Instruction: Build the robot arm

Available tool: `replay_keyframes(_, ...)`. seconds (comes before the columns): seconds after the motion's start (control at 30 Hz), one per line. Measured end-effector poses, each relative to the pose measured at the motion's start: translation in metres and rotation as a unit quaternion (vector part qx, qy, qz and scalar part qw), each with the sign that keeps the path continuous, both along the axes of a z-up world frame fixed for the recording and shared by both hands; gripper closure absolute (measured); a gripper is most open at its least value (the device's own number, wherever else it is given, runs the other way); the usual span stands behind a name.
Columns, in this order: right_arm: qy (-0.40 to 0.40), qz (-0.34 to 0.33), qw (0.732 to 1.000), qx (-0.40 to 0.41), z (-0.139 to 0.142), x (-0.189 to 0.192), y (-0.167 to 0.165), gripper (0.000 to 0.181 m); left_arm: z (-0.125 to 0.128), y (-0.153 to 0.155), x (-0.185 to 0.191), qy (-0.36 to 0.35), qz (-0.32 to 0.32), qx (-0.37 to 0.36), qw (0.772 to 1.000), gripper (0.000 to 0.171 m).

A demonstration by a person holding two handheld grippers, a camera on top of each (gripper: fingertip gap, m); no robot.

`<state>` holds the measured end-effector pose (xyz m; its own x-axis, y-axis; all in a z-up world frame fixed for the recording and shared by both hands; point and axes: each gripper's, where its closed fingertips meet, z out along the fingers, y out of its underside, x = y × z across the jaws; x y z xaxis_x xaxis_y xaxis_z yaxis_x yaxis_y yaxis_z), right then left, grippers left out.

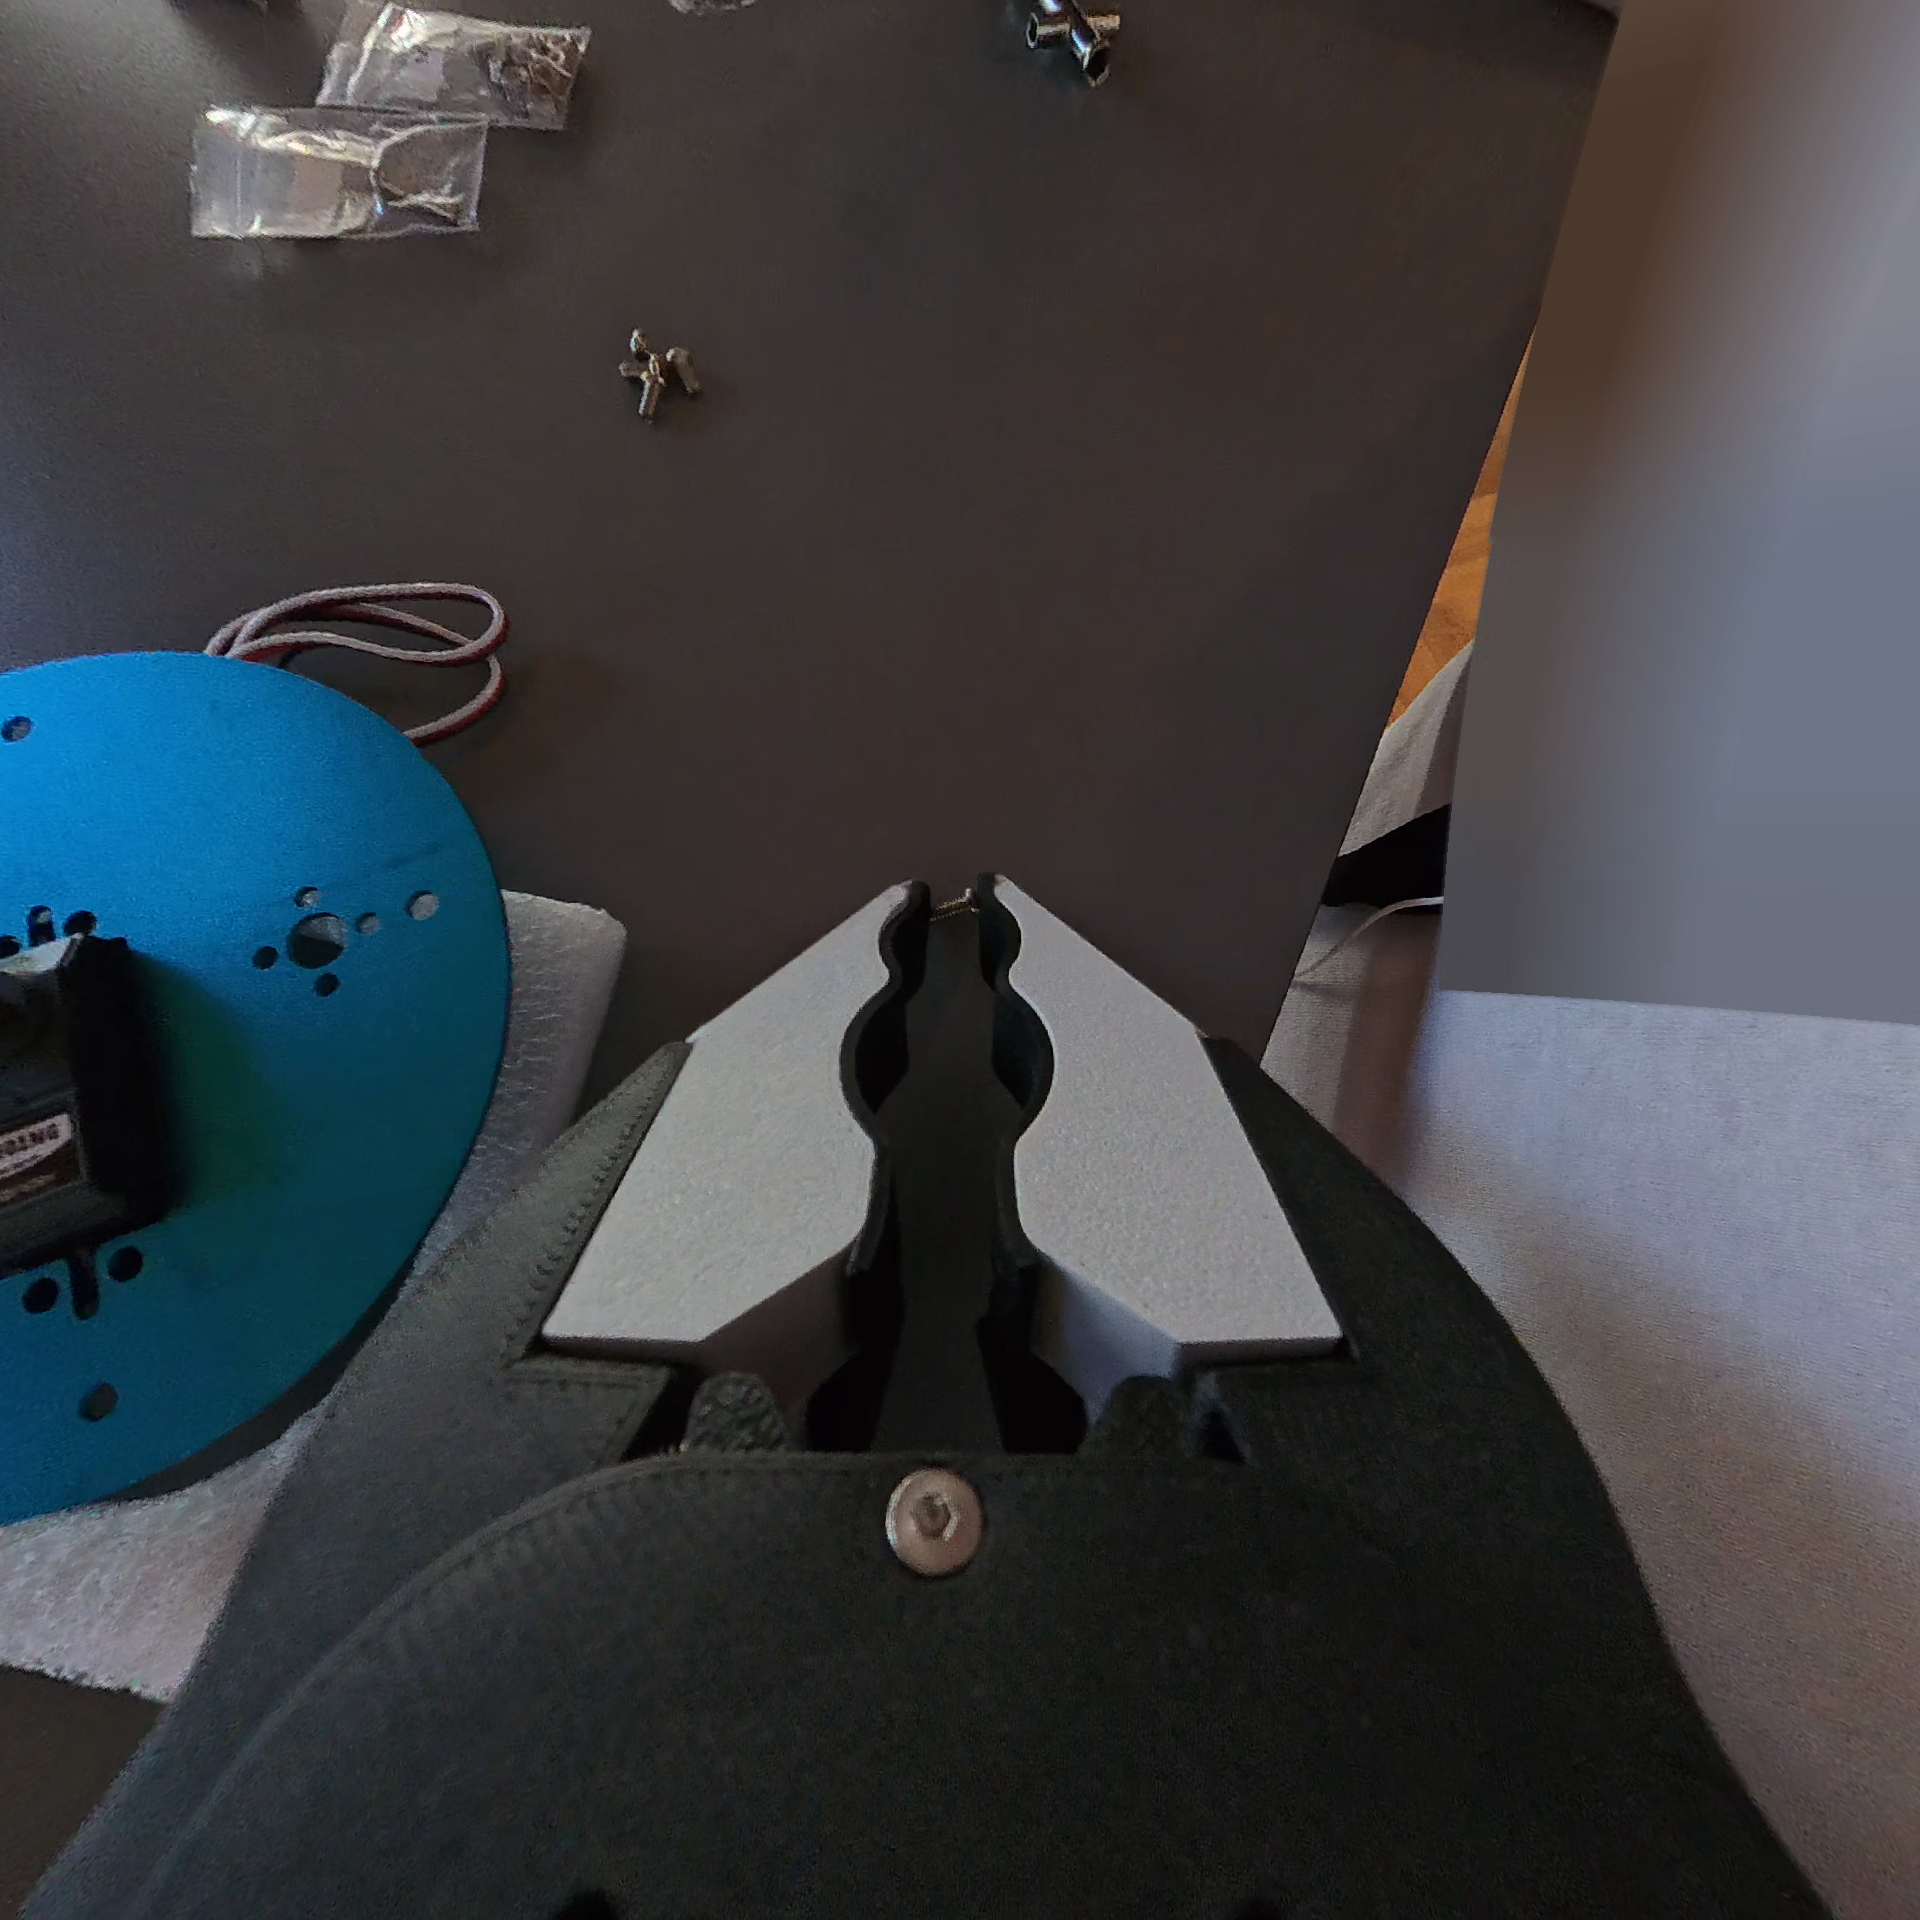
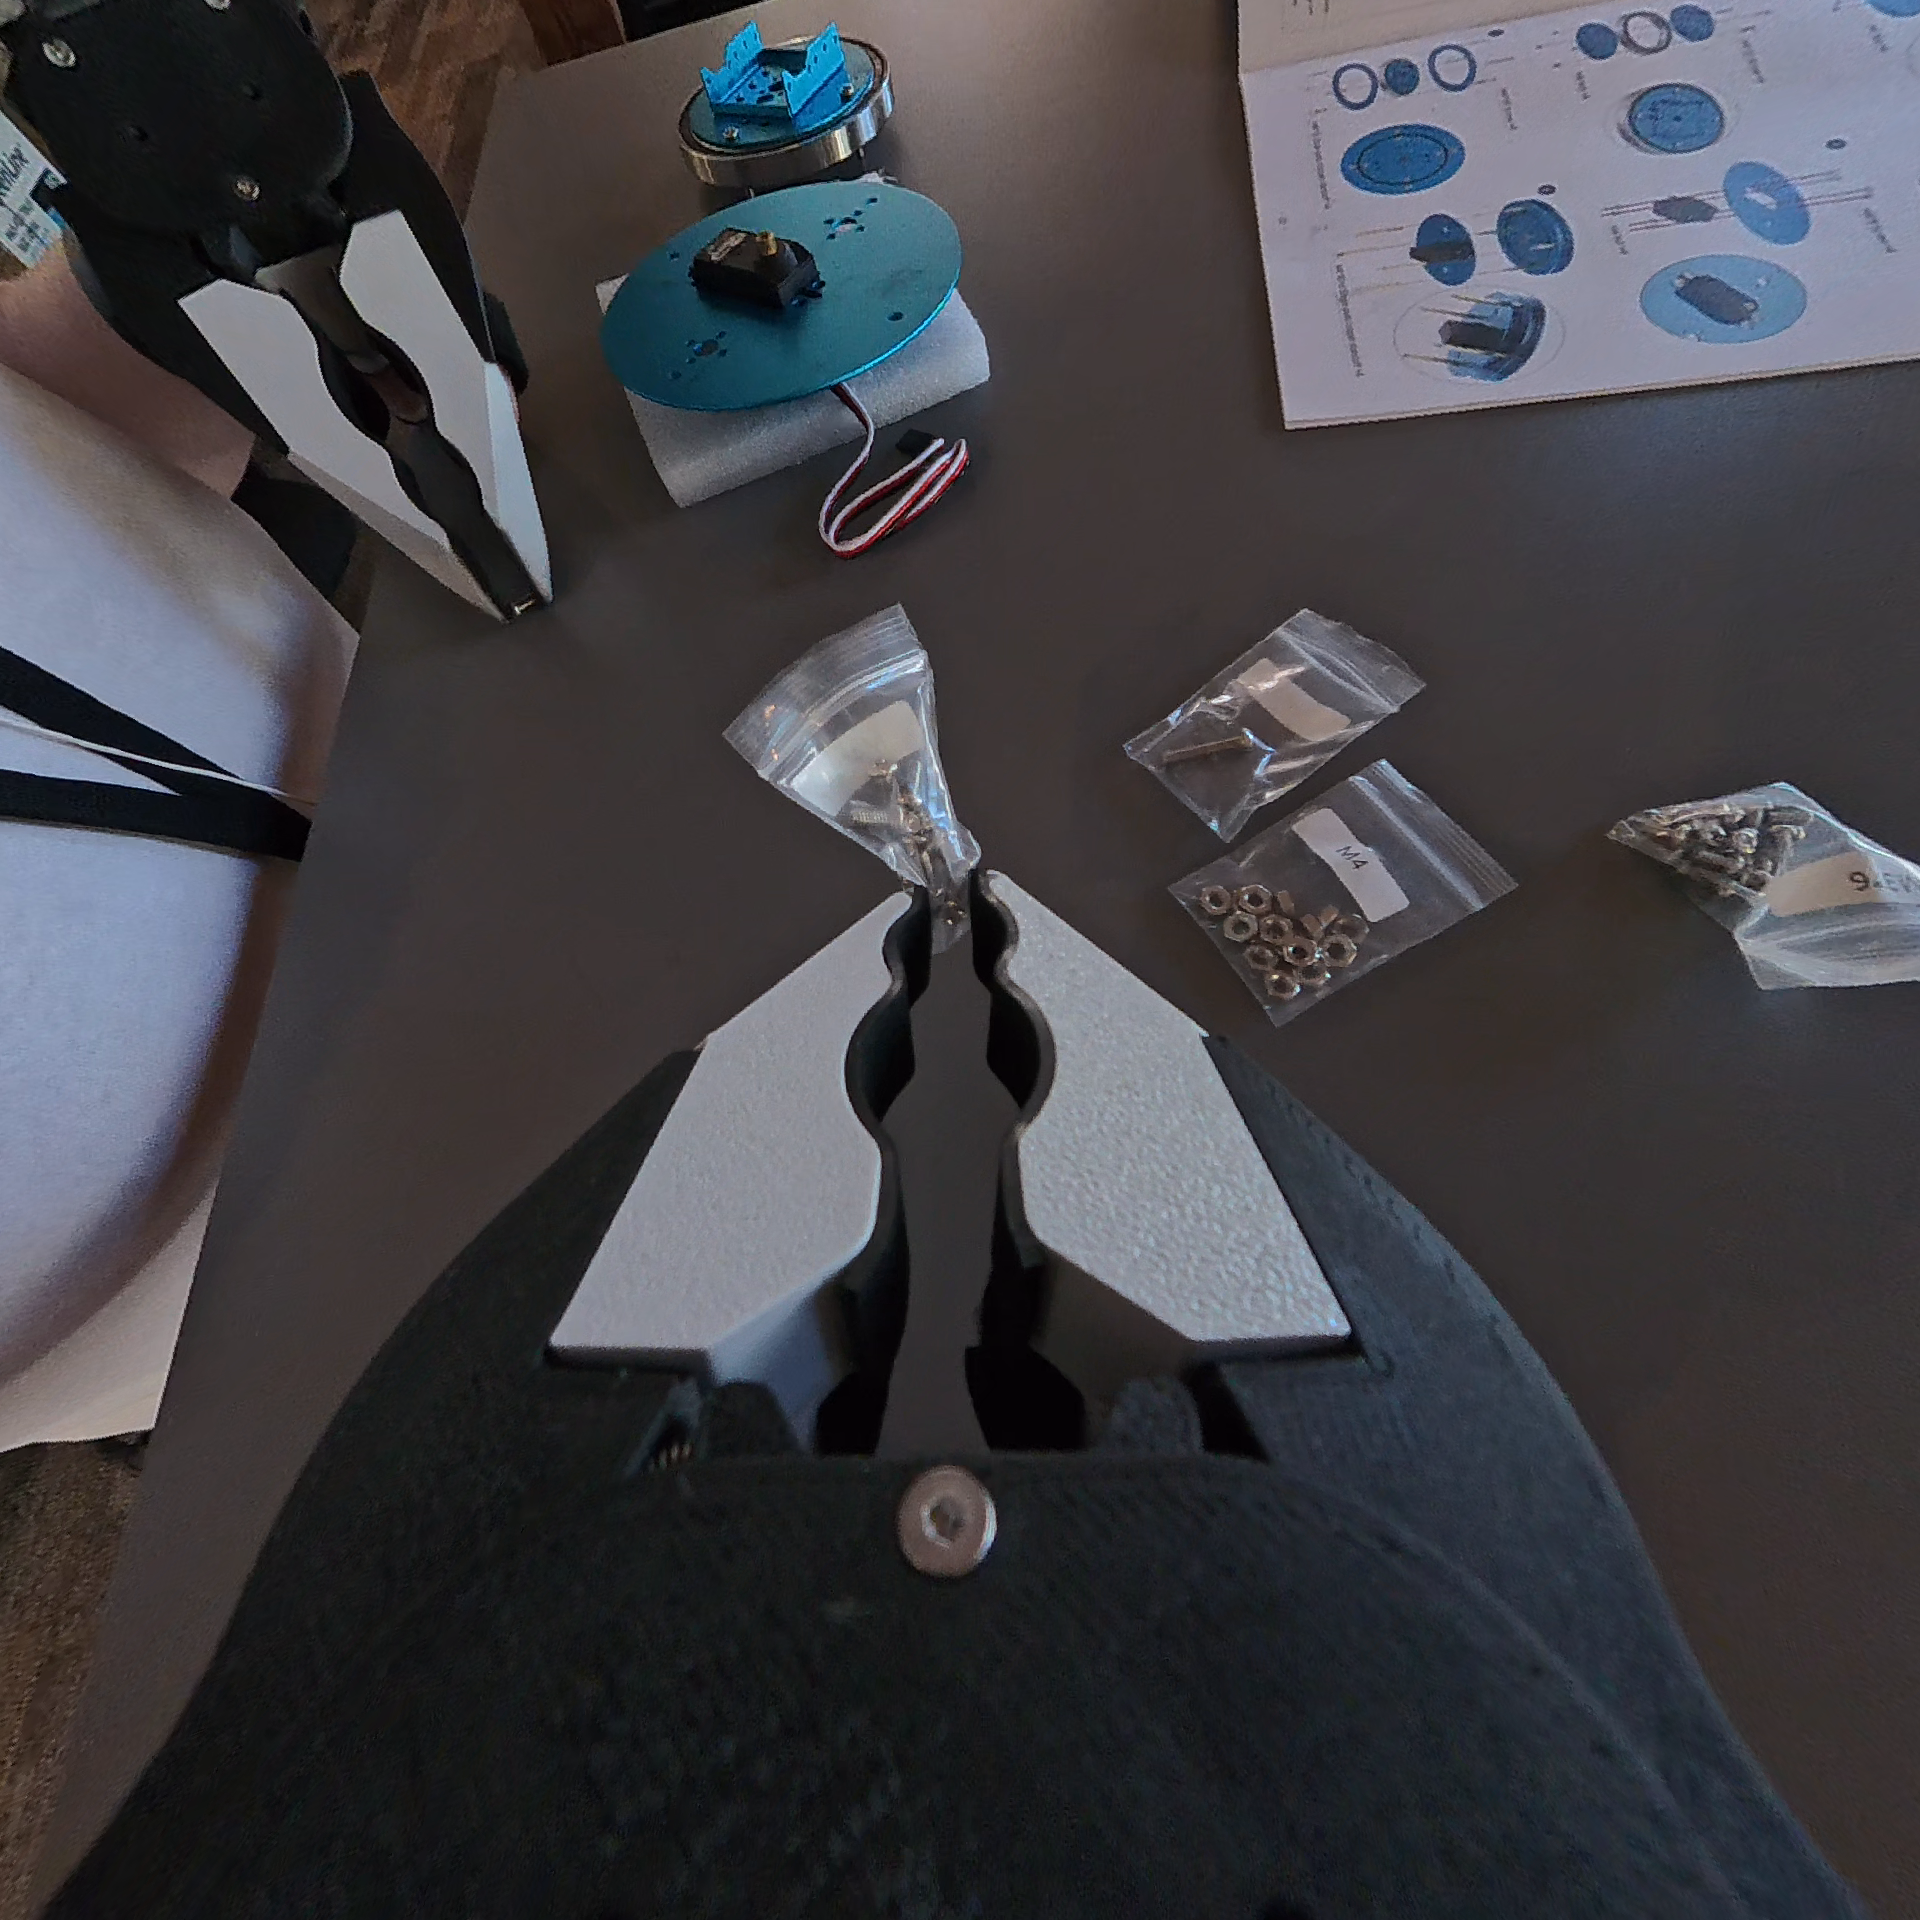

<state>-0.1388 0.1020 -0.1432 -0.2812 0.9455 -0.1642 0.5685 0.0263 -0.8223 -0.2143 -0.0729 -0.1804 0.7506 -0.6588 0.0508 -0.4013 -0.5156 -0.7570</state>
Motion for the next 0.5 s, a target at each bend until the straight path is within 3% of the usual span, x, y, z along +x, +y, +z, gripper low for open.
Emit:
replay_keyframes(0.23, 0.006, 0.008, 1.000, 0.002, 0.003, -0.002, -0.005, 0.175, 0.028, 0.017, 0.001, -0.028, 0.009, 0.042, 0.999, 0.163)
replay_keyframes(0.5, 0.038, 0.034, 0.997, -0.056, 0.016, -0.004, -0.018, 0.176, 0.093, 0.087, 0.046, -0.126, -0.028, 0.116, 0.985, 0.163)
